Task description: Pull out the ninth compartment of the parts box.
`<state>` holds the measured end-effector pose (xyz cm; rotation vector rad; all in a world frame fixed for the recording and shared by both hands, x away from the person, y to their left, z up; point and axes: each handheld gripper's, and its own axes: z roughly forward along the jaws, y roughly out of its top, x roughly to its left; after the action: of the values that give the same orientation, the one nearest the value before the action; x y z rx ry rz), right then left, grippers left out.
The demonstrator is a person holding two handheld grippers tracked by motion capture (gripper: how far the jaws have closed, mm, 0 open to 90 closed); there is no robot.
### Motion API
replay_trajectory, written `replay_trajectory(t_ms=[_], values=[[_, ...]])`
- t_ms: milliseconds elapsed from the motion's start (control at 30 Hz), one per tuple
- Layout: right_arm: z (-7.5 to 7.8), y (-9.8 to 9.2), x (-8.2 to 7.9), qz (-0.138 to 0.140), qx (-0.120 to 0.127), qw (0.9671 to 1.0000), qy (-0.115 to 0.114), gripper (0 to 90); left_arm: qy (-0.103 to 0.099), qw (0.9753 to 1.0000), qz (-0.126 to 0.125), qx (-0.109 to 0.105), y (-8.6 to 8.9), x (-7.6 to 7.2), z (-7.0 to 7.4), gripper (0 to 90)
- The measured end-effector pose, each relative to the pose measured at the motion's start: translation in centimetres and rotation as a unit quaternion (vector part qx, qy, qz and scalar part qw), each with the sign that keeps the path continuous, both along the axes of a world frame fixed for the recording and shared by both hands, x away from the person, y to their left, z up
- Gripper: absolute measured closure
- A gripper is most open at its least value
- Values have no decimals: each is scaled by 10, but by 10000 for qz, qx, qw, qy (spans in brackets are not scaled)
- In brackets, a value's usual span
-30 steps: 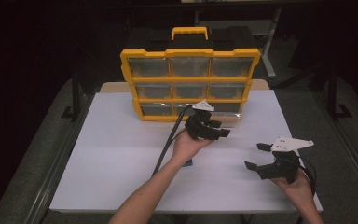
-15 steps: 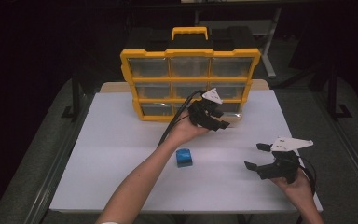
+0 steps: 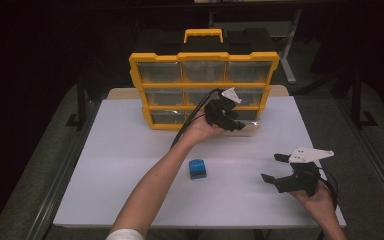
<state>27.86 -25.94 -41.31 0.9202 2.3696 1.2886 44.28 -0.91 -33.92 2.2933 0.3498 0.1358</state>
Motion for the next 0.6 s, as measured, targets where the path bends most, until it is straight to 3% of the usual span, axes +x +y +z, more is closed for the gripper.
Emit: replay_trajectory(t_ms=[100, 133, 333, 533, 600], values=[[0, -1, 0, -10, -7, 10000, -18, 139, -40, 10000, -21, -12, -1, 4, -3, 514], [0, -1, 0, -7, 0, 10000, -17, 139, 43, 10000, 9, 2, -2, 4, -3, 518], [0, -1, 0, -13, 14, 10000, 5, 139, 77, 9998, 19, 163, -7, 12, -10, 523], [0, -1, 0, -33, 37, 10000, 41, 139, 200, 9997, 31, 143, -7, 16, -16, 524], [0, -1, 0, -29, 22, 10000, 32, 139, 151, 9995, -35, 285, -11, 17, -22, 538]])
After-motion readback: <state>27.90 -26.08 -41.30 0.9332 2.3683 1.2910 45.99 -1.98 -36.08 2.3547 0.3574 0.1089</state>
